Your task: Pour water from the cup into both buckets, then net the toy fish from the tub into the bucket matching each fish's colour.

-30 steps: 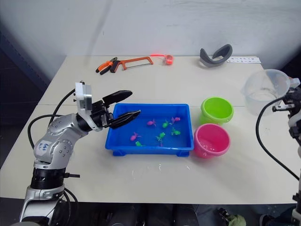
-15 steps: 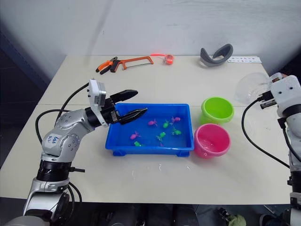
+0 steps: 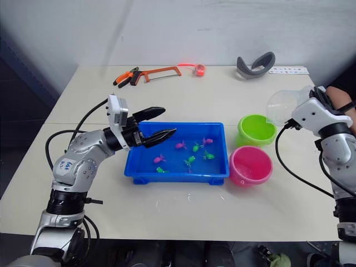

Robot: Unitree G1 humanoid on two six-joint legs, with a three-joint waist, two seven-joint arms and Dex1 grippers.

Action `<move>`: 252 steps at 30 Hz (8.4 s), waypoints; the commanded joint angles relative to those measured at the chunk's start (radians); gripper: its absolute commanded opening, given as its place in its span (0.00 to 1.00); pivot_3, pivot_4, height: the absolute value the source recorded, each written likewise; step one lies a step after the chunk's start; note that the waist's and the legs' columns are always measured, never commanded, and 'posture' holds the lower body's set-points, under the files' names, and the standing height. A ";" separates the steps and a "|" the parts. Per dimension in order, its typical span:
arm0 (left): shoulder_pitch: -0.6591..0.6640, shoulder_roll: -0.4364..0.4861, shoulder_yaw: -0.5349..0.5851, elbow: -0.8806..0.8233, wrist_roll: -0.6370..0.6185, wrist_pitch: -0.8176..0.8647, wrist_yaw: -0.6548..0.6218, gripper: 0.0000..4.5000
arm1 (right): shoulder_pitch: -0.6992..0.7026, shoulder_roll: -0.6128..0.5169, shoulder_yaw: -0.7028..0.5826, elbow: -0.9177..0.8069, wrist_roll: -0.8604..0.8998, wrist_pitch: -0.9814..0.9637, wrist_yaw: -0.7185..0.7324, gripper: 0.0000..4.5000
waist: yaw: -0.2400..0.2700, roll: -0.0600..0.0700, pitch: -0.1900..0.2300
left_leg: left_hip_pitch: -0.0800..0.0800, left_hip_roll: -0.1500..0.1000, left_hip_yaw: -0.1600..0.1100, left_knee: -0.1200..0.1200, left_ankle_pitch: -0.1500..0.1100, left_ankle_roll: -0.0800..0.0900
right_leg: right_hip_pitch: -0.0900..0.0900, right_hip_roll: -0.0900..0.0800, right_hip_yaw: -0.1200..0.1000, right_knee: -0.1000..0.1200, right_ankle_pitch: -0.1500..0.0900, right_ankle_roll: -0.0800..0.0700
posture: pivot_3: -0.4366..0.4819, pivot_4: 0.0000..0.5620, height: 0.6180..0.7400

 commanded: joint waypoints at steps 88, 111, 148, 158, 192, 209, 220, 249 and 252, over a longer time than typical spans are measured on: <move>0.232 0.217 0.033 -0.150 -0.118 -0.003 -0.350 1.00 | 0.497 0.518 -0.559 -0.438 0.965 0.708 0.116 0.88 | -0.009 0.001 0.000 | 0.001 0.001 -0.001 -0.002 0.000 0.000 | 0.000 -0.003 0.002 0.002 0.000 -0.001 | 0.48 0.27 1.00; 0.886 0.036 0.741 0.002 0.038 -0.506 0.121 1.00 | 0.638 0.236 -0.305 -0.839 1.026 0.341 1.078 0.98 | -0.019 -0.010 0.000 | 0.002 -0.001 0.001 -0.001 -0.010 0.008 | 0.002 -0.014 -0.001 -0.009 0.001 0.002 | 0.48 0.27 1.00; 0.340 0.116 0.562 0.025 0.019 0.623 1.033 1.00 | 0.399 0.258 -0.026 -0.800 1.002 0.333 1.114 0.98 | 0.004 -0.021 -0.002 | 0.001 -0.001 -0.001 0.000 -0.010 0.003 | 0.001 -0.012 -0.004 -0.003 0.001 0.001 | 0.48 0.27 1.00; 0.263 0.116 0.514 0.202 0.096 0.687 0.975 0.81 | 0.417 0.259 -0.037 -0.837 0.990 0.339 1.055 1.00 | 0.004 -0.021 -0.002 | 0.003 -0.001 0.000 0.000 -0.007 0.001 | 0.001 -0.013 -0.004 -0.001 0.001 0.001 | 0.48 0.27 1.00; 0.030 0.529 -0.118 -0.088 0.125 -0.068 -0.572 0.00 | 0.010 0.019 0.159 -0.987 1.207 1.061 0.845 1.00 | 0.003 -0.006 0.004 | -0.002 -0.001 -0.003 -0.001 -0.007 0.002 | -0.002 -0.013 -0.007 -0.004 -0.001 -0.003 | 0.48 0.27 1.00; -0.164 0.325 -0.288 -0.083 0.259 -0.003 -0.499 0.00 | -0.116 0.153 0.323 -0.950 1.091 1.135 0.782 1.00 | 0.002 -0.014 0.008 | -0.021 -0.002 -0.003 0.017 -0.005 0.008 | -0.014 -0.007 -0.009 0.007 0.001 0.002 | 0.48 0.27 1.00; -0.132 0.318 -0.286 -0.126 0.256 -0.002 -0.468 0.00 | -0.094 0.170 0.316 -0.911 1.074 1.128 0.802 0.58 | 0.002 -0.014 0.008 | -0.020 -0.003 -0.003 0.017 -0.005 0.008 | -0.014 -0.008 -0.008 0.008 0.001 0.002 | 0.48 0.27 1.00; -0.007 0.363 0.257 0.257 -0.012 -0.186 -0.455 0.99 | 0.038 -0.040 -0.043 -0.987 1.182 1.316 0.739 0.00 | 0.004 -0.014 0.008 | -0.019 -0.004 -0.003 0.017 -0.004 0.008 | -0.014 -0.012 -0.017 0.009 0.001 0.003 | 0.48 0.27 1.00; 0.056 0.344 0.234 0.231 0.003 -0.222 -0.456 0.99 | 0.061 -0.057 -0.083 -0.978 1.205 1.371 0.704 0.00 | 0.004 -0.014 0.008 | -0.020 -0.004 -0.003 0.017 -0.004 0.008 | -0.014 -0.012 -0.017 0.009 0.001 0.003 | 0.48 0.27 1.00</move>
